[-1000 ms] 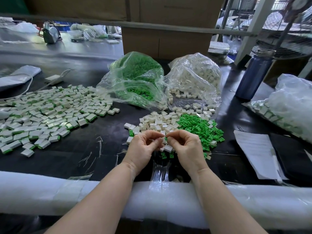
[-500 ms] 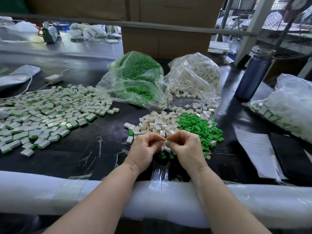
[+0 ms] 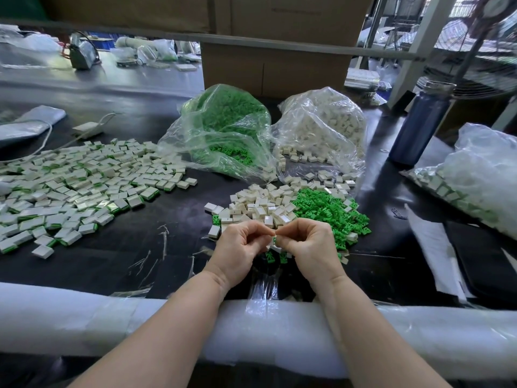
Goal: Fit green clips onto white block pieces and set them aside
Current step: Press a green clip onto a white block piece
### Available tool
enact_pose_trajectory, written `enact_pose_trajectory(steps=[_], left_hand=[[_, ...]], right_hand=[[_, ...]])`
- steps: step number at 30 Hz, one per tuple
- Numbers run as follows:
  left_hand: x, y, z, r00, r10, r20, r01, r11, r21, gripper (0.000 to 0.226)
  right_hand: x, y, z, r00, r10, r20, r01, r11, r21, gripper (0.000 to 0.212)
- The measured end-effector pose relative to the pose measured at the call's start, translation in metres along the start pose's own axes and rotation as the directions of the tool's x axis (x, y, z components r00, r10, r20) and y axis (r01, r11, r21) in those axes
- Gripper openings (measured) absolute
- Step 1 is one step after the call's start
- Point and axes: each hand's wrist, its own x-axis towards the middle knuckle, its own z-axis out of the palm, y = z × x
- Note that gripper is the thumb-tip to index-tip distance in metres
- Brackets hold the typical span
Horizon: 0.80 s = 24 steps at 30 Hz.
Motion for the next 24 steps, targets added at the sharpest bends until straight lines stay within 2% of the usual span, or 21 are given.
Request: enact_pose_trajectory(steps=[5, 24], left_hand=[[0.0002, 0.0019, 0.0010, 1.000, -0.003, 0.006, 0.003, 1.000, 0.013, 0.016], [-0.0001, 0.0013, -0.0011, 0.998, -0.004, 0.057, 0.001, 0.998, 0.059, 0.026]], right_hand=[[-0.0009, -0.0007, -0.0007, 1.000, 0.010, 0.024, -0.010, 1.000, 0.022, 0.031], [-0.0007, 0.0004, -0.0028, 0.998, 0.012, 0.057, -0.015, 0.999, 0.047, 0.032]])
